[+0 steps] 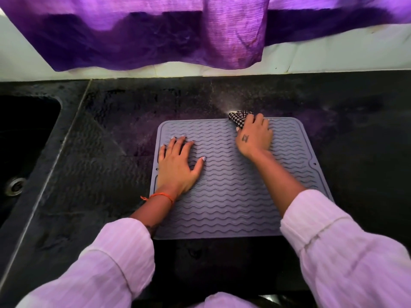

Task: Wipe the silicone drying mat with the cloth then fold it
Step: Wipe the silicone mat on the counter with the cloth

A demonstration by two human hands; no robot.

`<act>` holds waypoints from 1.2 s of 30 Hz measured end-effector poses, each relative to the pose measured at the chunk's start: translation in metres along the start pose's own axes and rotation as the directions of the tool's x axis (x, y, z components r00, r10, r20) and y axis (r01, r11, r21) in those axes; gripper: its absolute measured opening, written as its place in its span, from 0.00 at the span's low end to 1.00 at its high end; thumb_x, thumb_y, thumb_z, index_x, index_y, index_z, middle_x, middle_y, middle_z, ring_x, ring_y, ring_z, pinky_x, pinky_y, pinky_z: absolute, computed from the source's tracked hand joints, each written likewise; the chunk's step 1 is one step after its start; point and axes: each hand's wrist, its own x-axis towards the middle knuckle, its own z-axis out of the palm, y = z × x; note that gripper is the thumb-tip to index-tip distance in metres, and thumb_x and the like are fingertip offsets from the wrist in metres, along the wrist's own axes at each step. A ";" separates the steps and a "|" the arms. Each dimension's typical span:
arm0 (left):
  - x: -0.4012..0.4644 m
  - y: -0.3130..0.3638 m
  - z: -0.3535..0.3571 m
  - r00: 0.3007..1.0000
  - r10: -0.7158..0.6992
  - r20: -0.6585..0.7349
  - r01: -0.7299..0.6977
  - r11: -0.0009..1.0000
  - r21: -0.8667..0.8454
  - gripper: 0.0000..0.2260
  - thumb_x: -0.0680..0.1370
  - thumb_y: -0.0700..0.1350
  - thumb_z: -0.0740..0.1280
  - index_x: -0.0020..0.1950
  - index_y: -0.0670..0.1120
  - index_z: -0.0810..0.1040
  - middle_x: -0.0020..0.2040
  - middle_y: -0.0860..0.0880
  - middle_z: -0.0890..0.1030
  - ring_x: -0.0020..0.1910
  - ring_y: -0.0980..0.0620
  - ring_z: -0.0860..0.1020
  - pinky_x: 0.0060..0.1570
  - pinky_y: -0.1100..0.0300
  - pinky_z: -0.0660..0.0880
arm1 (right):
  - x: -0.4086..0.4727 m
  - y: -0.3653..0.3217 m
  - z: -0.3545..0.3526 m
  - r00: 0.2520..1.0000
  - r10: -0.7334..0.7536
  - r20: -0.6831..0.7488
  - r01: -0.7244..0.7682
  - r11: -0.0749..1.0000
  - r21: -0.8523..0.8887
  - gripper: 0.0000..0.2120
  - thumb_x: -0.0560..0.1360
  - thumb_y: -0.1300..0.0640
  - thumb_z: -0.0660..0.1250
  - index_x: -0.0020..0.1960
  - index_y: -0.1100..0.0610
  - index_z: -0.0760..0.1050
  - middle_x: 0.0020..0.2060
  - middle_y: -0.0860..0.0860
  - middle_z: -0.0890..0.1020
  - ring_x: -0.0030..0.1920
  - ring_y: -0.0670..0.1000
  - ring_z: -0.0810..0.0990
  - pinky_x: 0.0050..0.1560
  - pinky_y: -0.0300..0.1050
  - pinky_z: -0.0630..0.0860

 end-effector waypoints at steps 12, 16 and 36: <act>0.000 -0.001 0.002 1.000 0.002 -0.012 -0.002 1.000 0.005 0.30 0.74 0.65 0.50 0.69 0.51 0.69 0.73 0.49 0.66 0.74 0.47 0.59 0.73 0.46 0.51 | -0.003 -0.008 0.009 0.995 -0.101 -0.021 0.102 0.994 0.047 0.20 0.79 0.49 0.58 0.64 0.60 0.63 0.62 0.59 0.68 0.60 0.58 0.68 0.58 0.54 0.70; 0.000 0.000 0.000 1.000 -0.003 -0.004 0.003 1.000 0.005 0.30 0.73 0.66 0.49 0.69 0.51 0.68 0.73 0.49 0.65 0.74 0.47 0.58 0.73 0.48 0.49 | -0.005 -0.009 0.009 0.993 -0.115 -0.028 0.116 0.993 0.016 0.20 0.79 0.49 0.58 0.65 0.60 0.63 0.61 0.59 0.68 0.60 0.59 0.68 0.57 0.54 0.69; -0.039 -0.044 -0.025 0.999 0.030 0.041 -0.037 0.984 0.173 0.33 0.78 0.62 0.44 0.73 0.42 0.65 0.73 0.43 0.65 0.75 0.41 0.56 0.73 0.48 0.36 | -0.024 0.064 -0.012 0.983 0.161 -0.092 -0.166 0.985 -0.041 0.20 0.78 0.52 0.59 0.63 0.66 0.66 0.62 0.67 0.68 0.62 0.66 0.67 0.61 0.57 0.66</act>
